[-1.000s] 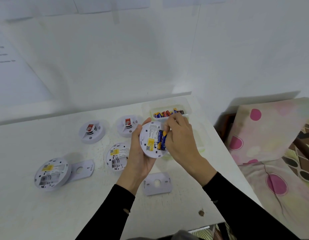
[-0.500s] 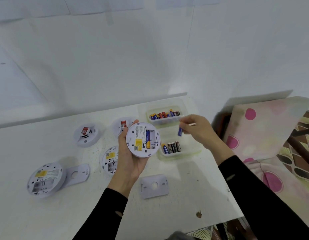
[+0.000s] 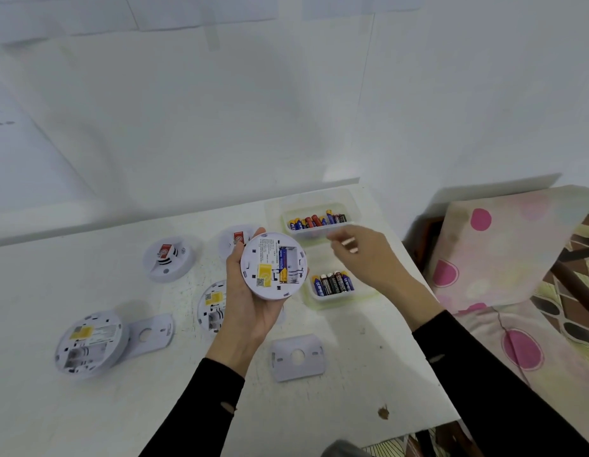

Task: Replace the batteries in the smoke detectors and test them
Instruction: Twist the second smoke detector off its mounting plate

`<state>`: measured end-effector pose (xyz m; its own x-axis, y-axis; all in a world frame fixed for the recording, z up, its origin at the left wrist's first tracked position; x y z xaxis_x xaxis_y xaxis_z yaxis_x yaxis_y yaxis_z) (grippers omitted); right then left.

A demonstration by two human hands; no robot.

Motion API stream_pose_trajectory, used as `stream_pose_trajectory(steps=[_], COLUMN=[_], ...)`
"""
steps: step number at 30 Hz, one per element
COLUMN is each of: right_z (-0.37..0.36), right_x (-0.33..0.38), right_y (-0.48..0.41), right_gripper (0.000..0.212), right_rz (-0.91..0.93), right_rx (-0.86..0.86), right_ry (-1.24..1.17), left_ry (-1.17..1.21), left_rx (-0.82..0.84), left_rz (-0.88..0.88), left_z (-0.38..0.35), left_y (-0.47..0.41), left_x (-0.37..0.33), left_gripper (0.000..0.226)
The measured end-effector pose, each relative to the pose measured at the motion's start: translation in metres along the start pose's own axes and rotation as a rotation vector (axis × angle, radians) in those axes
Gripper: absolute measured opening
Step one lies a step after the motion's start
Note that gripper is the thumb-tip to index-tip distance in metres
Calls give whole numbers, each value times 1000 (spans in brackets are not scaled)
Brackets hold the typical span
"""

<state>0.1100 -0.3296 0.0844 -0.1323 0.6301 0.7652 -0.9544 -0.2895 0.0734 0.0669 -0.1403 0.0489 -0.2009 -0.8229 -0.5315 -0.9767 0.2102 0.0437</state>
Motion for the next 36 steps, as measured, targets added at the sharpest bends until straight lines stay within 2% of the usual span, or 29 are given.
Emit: stream_pose_trajectory(steps=[1,3,6,10,14,21,26,28,31,33,36], right_z=[-1,-8,-21,-26,-27,-28,-27,-31,-36,-39,-34], right_x=[13,29,33,32,34,38,30,24,15,15,27], right_y=[5,13,21,26,26,22,23,23,26,29,32], right_gripper=[20,39,54,51,54,57,52,44,33,30,26], right_rz=[124,311,417,431,482,590,502,545,666,678,478], right_rx=[30,142,256,261,231,102,210,216,135,97,27], right_ry=[-73,-24,72,52,168,269,268,335,410,275,-302], left_ry=[2,1,-13,-25,-9,-3,24,37,102,118,95], left_rx=[0,-6,5,15,16,16,14,-2,-8,-1,11], left_rz=[0,-5,-5,-3,14,13,34,49,46,53,56], left_z=[-1,-3,-7,-12,-14,-19,-16,-14,-12,-12,-11], left_y=[0,0,1,2,5,2,1,2,2,2,0], left_x=[0,1,0,1,4,5,7,7,5,4,6], left_gripper=[43,43,45,44,44,44,43,46,49,48,42])
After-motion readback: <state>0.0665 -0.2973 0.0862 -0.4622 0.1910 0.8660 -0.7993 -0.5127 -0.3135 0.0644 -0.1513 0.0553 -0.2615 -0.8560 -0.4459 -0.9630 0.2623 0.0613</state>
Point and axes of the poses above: each hand's wrist, its own y-axis away from the middle knuckle, its own z-axis out of the back of the hand, x = y × z, the point moved 1 cm from there along -y, towards the middle knuckle, and after that the axes turned 14 degrees about x, right-handed, at the moved point
